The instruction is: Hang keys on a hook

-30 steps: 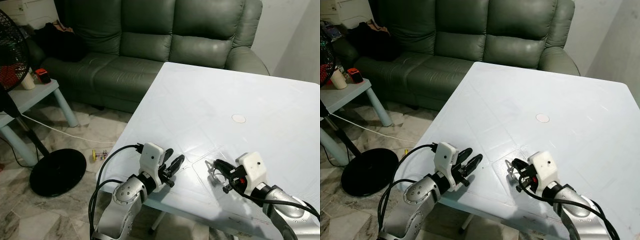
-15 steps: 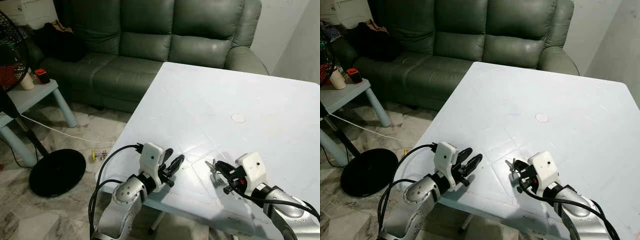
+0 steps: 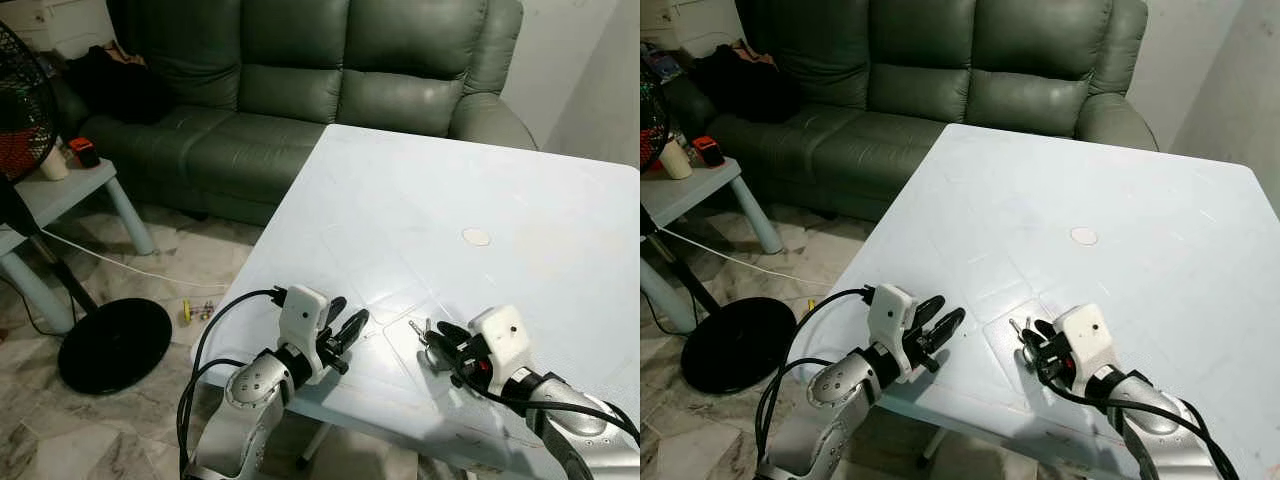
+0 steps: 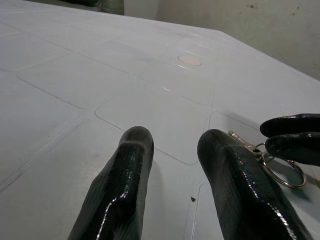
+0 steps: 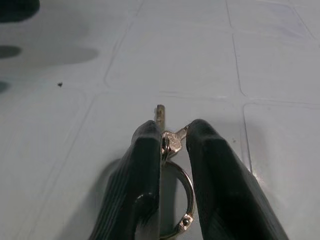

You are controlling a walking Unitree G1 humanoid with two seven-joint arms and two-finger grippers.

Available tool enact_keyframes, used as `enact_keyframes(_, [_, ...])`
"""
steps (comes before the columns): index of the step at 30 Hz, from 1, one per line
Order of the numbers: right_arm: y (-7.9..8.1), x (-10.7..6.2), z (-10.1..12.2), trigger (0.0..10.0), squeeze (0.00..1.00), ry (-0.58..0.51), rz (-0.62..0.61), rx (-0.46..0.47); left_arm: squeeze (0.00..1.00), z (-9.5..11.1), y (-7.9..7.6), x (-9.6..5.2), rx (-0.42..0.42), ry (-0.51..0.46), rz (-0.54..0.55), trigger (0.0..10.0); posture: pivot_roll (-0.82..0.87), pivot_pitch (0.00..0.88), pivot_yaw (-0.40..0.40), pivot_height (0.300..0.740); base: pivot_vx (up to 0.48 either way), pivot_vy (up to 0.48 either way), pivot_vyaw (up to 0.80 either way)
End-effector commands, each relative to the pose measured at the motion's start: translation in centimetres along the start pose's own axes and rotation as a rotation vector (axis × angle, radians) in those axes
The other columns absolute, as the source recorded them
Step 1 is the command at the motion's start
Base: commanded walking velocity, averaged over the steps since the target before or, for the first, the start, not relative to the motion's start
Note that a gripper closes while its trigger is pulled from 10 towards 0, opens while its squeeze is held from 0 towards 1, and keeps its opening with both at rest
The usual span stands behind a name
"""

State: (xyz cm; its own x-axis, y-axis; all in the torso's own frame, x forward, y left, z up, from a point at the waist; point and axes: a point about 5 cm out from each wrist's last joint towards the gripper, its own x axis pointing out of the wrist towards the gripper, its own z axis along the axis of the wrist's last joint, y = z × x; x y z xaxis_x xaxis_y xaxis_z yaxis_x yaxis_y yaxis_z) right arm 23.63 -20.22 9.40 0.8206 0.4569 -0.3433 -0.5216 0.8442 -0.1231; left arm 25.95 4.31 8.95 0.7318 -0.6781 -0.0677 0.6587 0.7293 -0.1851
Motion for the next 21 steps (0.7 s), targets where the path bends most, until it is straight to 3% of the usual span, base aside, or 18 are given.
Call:
enact_keyframes(1, [-0.04, 0.00, -0.10, 10.0, 0.00, 0.016, 0.000, -0.005, 0.00, 0.76, -0.46, 0.38, -0.002, -0.028, -0.014, 10.0, -0.01, 0.004, -0.001, 0.740, 0.000, 0.000, 0.00])
enact_keyframes(18, [0.30, 0.03, -0.44, 10.0, 0.00, 0.065, -0.002, 0.024, 0.00, 0.80, -0.41, 0.30, -0.004, -0.028, -0.006, 10.0, -0.01, 0.016, -0.006, 0.740, 0.000, 0.000, 0.00])
enact_keyframes(19, [0.36, 0.02, -0.42, 7.6, 0.00, 0.065, 0.001, 0.030, 0.00, 0.80, -0.40, 0.31, -0.004, -0.028, -0.007, 10.0, -0.01, 0.016, -0.006, 0.740, 0.000, 0.000, 0.00])
enact_keyframes(20, [0.39, 0.01, -0.39, 7.6, 0.00, 0.063, 0.002, 0.029, 0.00, 0.80, -0.40, 0.31, -0.004, -0.028, -0.007, 10.0, -0.01, 0.016, -0.006, 0.740, 0.000, 0.000, 0.00])
enact_keyframes(21, [0.39, 0.00, -0.32, 4.5, 0.00, 0.058, -0.001, 0.022, 0.00, 0.80, -0.39, 0.32, -0.004, -0.028, -0.007, 10.0, -0.01, 0.016, -0.006, 0.740, 0.000, 0.000, 0.00])
